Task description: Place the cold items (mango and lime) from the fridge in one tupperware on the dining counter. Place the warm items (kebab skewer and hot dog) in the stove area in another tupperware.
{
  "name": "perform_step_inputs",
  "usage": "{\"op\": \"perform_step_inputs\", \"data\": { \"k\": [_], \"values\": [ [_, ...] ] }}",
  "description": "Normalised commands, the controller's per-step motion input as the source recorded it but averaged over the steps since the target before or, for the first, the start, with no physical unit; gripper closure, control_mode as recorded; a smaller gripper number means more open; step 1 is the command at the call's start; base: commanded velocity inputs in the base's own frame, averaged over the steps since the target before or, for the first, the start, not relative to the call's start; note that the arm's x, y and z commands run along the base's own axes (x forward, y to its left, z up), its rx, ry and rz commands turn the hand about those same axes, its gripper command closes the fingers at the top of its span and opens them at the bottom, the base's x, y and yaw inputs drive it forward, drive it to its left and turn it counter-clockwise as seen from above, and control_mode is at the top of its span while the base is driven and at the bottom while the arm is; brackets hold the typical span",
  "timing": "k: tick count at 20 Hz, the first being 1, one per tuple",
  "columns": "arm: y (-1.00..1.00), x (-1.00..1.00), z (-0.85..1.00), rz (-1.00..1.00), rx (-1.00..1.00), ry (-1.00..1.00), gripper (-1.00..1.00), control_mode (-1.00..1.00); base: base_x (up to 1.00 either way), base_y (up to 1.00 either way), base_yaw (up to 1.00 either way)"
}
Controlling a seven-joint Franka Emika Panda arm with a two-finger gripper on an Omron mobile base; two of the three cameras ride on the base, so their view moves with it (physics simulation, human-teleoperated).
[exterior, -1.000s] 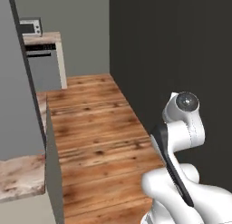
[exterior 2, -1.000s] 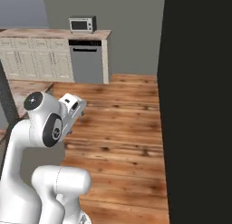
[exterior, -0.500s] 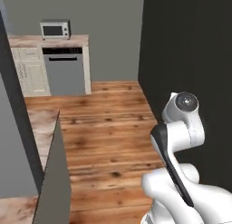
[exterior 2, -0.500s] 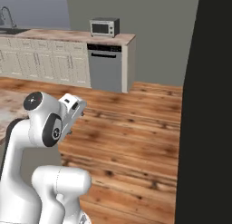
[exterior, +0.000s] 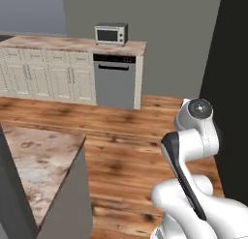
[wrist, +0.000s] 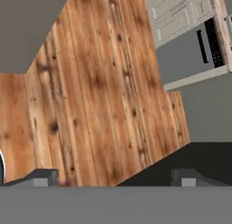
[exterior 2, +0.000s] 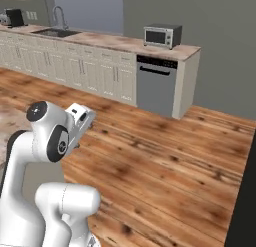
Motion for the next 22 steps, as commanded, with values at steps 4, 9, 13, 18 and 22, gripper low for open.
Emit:
{"op": "perform_step_inputs", "data": {
  "k": [4,9,13,18,22],
  "values": [
    [0.00,0.00,0.00,0.00,0.00,0.00,-1.00,1.00,1.00,-1.00,0.30],
    [0.00,0.00,0.00,0.00,0.00,0.00,-1.00,1.00,1.00,-0.99,0.31],
    [0.00,0.00,0.00,0.00,0.00,0.00,-1.00,1.00,1.00,-0.90,0.34],
    [0.00,0.00,0.00,0.00,0.00,0.00,-1.00,1.00,1.00,-0.64,0.40],
    [0.00,0.00,0.00,0.00,0.00,0.00,-1.00,1.00,1.00,-0.38,0.50]
  ]
}}
